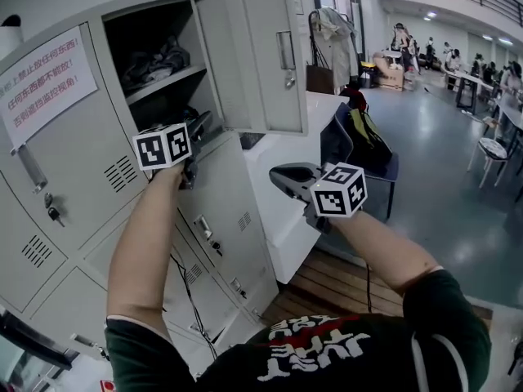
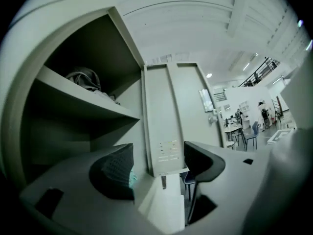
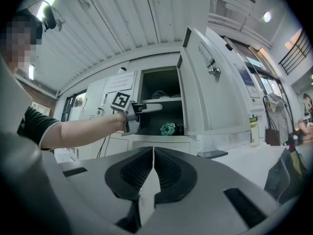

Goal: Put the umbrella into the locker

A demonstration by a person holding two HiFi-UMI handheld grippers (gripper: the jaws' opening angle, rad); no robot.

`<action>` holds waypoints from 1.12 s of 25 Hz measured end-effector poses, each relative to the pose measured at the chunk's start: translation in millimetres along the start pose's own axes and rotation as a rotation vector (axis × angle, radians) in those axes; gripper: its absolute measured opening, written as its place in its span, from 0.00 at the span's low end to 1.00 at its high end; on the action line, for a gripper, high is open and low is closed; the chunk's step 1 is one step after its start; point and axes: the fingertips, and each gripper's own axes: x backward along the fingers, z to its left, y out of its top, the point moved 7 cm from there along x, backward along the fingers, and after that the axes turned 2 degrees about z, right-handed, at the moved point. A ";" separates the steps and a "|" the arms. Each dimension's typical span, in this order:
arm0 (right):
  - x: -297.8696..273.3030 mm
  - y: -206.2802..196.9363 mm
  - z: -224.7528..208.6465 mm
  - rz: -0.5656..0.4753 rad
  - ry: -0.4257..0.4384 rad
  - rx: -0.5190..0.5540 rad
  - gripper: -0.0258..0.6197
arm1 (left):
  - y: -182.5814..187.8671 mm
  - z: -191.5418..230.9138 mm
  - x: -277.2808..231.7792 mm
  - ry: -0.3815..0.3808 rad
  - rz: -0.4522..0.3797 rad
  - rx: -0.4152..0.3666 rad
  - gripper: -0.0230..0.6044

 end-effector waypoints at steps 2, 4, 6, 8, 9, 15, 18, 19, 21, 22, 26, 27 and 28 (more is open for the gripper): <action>-1.3 -0.9 2.8 -0.001 0.019 0.003 0.09 | -6.5 -19.1 18.4 -0.050 -0.023 0.019 0.53; -2.2 -2.3 4.7 -0.001 0.037 0.002 0.09 | -15.7 -35.1 38.0 -0.085 -0.044 0.049 0.49; -3.4 -3.1 5.9 -0.001 0.053 0.000 0.09 | -26.6 -46.4 57.4 -0.101 -0.063 0.079 0.45; -5.1 -3.8 7.7 0.000 0.068 -0.001 0.09 | -39.7 -54.1 76.1 -0.103 -0.076 0.104 0.42; -6.0 -4.5 9.1 0.001 0.076 -0.001 0.09 | -47.2 -57.7 85.4 -0.103 -0.080 0.116 0.41; -7.1 -8.5 17.6 0.000 0.105 -0.003 0.09 | -100.4 -79.7 136.8 -0.092 -0.102 0.204 0.34; -9.8 -11.2 25.1 -0.002 0.106 -0.003 0.09 | -126.7 -85.8 157.8 -0.082 -0.103 0.231 0.28; -10.9 -12.9 28.7 -0.003 0.104 -0.005 0.09 | -135.2 -86.5 165.0 -0.083 -0.107 0.248 0.26; -13.1 -16.7 37.2 -0.006 0.097 -0.010 0.09 | -151.5 -85.7 180.0 -0.090 -0.117 0.287 0.21; -14.1 -18.5 42.2 -0.008 0.091 -0.011 0.09 | -159.0 -84.0 187.8 -0.096 -0.120 0.304 0.19; -19.4 -26.9 66.6 -0.015 0.054 -0.004 0.09 | -181.1 -72.6 221.3 -0.117 -0.122 0.324 0.09; -21.4 -30.6 74.0 -0.015 0.043 -0.004 0.09 | -186.0 -69.4 230.1 -0.123 -0.120 0.329 0.07; -23.7 -35.3 82.0 -0.014 0.031 -0.006 0.09 | -191.1 -66.1 238.6 -0.131 -0.116 0.336 0.05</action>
